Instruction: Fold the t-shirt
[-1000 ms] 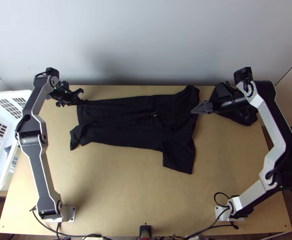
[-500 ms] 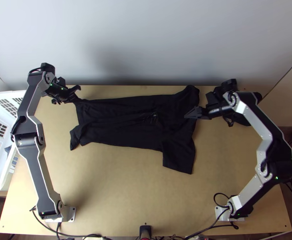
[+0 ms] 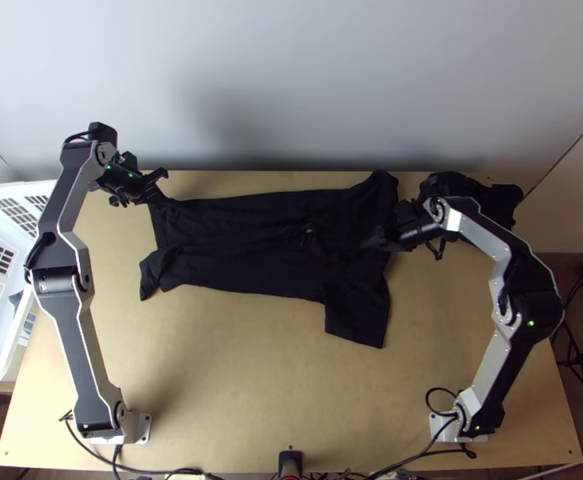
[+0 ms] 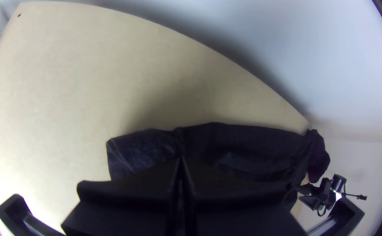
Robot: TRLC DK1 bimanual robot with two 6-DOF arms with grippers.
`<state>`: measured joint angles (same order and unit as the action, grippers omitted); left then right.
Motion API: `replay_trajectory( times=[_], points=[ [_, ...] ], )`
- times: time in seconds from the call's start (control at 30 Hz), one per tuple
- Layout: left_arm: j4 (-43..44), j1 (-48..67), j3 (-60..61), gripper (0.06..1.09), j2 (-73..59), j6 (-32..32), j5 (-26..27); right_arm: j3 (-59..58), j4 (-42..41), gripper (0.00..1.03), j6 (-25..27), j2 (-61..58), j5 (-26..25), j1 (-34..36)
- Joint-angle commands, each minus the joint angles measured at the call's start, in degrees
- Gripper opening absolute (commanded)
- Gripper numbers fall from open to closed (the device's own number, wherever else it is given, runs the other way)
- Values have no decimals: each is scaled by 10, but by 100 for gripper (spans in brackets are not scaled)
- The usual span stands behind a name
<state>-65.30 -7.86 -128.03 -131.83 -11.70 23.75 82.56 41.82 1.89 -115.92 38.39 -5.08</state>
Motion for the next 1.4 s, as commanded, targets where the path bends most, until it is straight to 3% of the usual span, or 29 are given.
replay_trajectory(
  times=[0.0,0.3,0.7,0.8,0.87,0.9,1.0,1.07,1.13,1.37],
  points=[
    [1,6,0,12,3,-4,1,27,-20,90,-17,-43,-19,4],
    [-1,6,1,12,9,-2,0,100,-11,90,-65,-53,-17,-22],
    [-3,1,13,12,3,3,0,125,-3,89,-74,-43,-17,-17],
    [-5,5,17,12,3,4,0,124,-3,55,-61,-51,-19,-25],
    [-10,5,18,12,3,5,0,125,-3,27,-53,-56,-19,-29],
    [-11,5,20,12,3,6,0,125,-3,19,-50,-58,-19,-31],
    [-13,2,23,12,2,9,0,119,-1,16,-50,-62,-21,-28],
    [-16,-1,23,12,0,10,0,115,-1,3,-40,-65,-32,-27],
    [-20,-3,24,12,-4,10,0,106,-1,3,-36,-66,-60,-27],
    [-26,-11,24,12,3,8,0,115,-1,3,-39,-51,-83,-1]
  ],
)
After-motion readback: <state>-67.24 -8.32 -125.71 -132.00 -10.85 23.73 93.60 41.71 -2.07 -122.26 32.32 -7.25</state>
